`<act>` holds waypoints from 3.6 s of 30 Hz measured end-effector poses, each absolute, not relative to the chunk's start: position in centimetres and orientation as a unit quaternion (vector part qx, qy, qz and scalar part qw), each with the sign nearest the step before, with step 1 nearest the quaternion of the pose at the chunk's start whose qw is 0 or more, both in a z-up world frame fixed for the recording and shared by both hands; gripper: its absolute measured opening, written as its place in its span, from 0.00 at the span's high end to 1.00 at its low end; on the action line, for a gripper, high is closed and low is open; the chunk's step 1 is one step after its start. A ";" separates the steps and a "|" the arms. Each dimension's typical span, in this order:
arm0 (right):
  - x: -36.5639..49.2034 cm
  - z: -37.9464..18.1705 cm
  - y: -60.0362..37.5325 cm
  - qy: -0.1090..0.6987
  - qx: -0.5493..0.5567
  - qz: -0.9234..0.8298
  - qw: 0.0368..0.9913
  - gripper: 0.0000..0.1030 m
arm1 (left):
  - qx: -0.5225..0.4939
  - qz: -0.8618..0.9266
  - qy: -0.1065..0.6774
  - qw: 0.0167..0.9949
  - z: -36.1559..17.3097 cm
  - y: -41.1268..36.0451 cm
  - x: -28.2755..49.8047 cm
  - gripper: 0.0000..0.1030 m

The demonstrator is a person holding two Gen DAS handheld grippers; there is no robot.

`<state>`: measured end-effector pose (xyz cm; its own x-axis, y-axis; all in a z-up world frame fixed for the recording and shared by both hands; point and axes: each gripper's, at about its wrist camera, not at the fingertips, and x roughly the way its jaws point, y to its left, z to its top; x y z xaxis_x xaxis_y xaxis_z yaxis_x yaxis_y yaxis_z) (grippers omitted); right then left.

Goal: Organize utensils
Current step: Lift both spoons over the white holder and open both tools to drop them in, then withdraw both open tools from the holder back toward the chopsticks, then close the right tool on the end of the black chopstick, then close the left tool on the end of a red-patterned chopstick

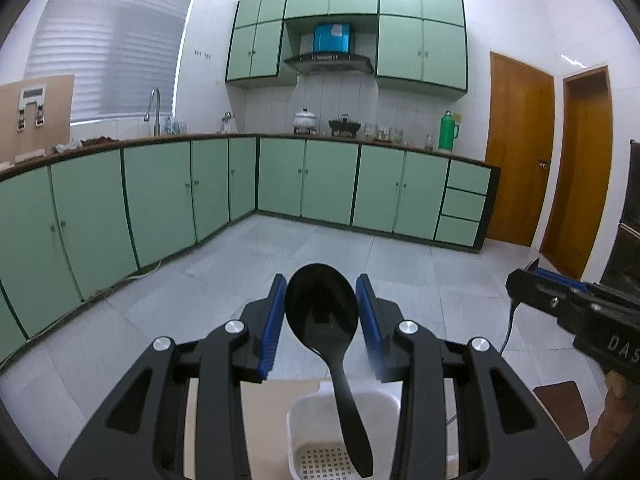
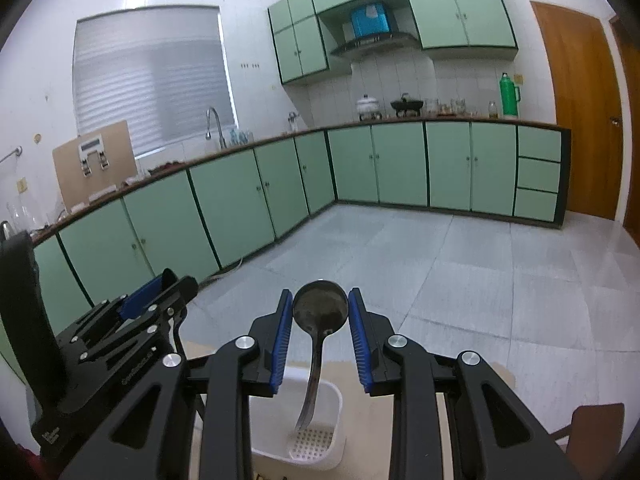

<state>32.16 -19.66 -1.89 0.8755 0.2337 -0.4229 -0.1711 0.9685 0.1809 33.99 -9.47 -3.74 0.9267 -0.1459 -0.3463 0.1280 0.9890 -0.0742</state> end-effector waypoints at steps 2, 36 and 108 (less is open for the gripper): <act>32.3 -2.8 -19.4 0.236 0.066 0.105 0.964 0.73 | -0.023 -0.071 0.185 0.980 -4.5 -9.2 34.0 0.67; 11.9 -14.7 -20.2 0.387 0.107 0.085 0.912 0.16 | 0.002 -0.064 0.378 0.923 -15.5 -3.2 12.5 0.21; 6.4 -18.6 -16.9 0.424 0.042 0.095 0.900 0.94 | 0.039 -0.080 0.447 0.890 -19.7 -7.0 7.2 0.26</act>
<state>6.36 -16.92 -18.55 0.6229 0.2065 -0.7546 -0.1346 0.9784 0.1567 7.18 -7.03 -19.68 0.5878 -0.1085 -0.8017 0.1777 0.9841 -0.0029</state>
